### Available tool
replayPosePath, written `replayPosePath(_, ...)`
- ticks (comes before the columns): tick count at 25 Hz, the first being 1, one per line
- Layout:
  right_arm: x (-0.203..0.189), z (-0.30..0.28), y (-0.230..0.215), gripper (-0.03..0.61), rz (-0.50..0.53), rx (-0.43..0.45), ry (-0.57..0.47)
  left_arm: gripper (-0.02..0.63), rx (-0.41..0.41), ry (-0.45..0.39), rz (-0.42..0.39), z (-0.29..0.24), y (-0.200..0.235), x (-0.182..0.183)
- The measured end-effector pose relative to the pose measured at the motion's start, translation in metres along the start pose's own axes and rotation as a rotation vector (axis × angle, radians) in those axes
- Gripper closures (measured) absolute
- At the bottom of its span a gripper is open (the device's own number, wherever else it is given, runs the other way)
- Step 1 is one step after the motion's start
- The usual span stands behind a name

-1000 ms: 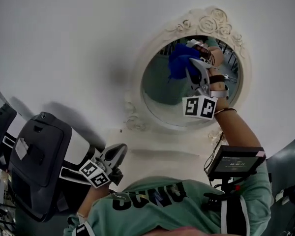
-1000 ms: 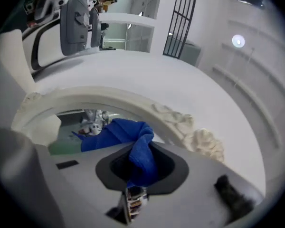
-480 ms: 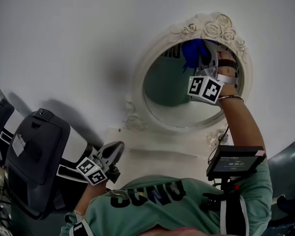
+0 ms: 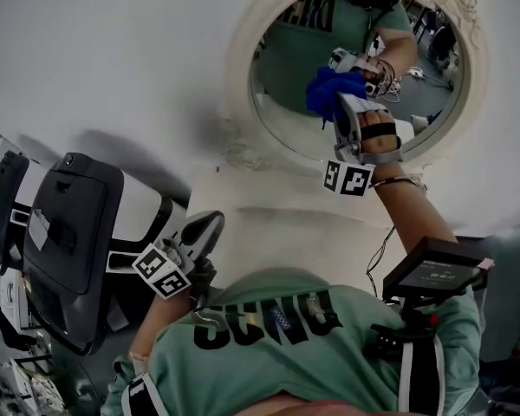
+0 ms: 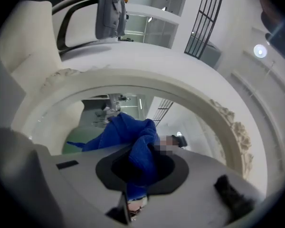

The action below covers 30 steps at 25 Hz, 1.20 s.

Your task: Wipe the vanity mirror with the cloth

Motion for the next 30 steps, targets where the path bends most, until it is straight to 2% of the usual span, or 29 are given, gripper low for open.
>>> replayPosePath(5, 0.000, 0.019, 0.154, 0.528, 0.009, 0.244, -0.029, 0.604, 0.060, 0.048, 0.009, 0.008, 0.001, -0.007)
replayPosePath(7, 0.000, 0.024, 0.202, 0.528, 0.012, 0.349, -0.023, 0.604, 0.081, 0.066, 0.012, 0.011, 0.002, -0.008)
replayPosePath(9, -0.003, 0.027, 0.234, 0.528, -0.002, 0.409, -0.007, 0.604, 0.092, 0.078, 0.012, 0.012, 0.003, -0.009)
replayPosePath(13, -0.006, 0.025, 0.237, 0.528, -0.064, 0.436, 0.020, 0.604, 0.093, 0.082, 0.008, 0.014, 0.004, -0.010)
replayPosePath(16, -0.001, 0.022, 0.236, 0.528, -0.102, 0.514, 0.009, 0.604, 0.086, 0.066, 0.007, 0.016, 0.007, -0.012)
replayPosePath(19, 0.000, 0.023, 0.211, 0.528, -0.140, 0.564, -0.001, 0.604, 0.053, 0.032, -0.011, 0.010, 0.004, -0.008)
replayPosePath(22, 0.001, 0.027, 0.147, 0.528, -0.180, 0.452, -0.050, 0.604, 0.028, -0.001, -0.019, 0.006, 0.001, -0.002)
replayPosePath(26, -0.003, 0.020, 0.008, 0.528, -0.238, 0.172, -0.083, 0.604, -0.003, -0.040, -0.017, 0.004, -0.002, 0.001)
replayPosePath(30, -0.016, 0.005, -0.131, 0.528, -0.263, -0.079, -0.066, 0.604, -0.038, -0.082, -0.023, -0.006, -0.002, 0.005)
Point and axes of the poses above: the fingertips, and each gripper's own axes: z backward along the fingers, y to its left, x out of its top, the point moved 10 cm from there along z, backward along the fingers, and after that the axes turned 5 degrees about x, right-handed, at the moved point
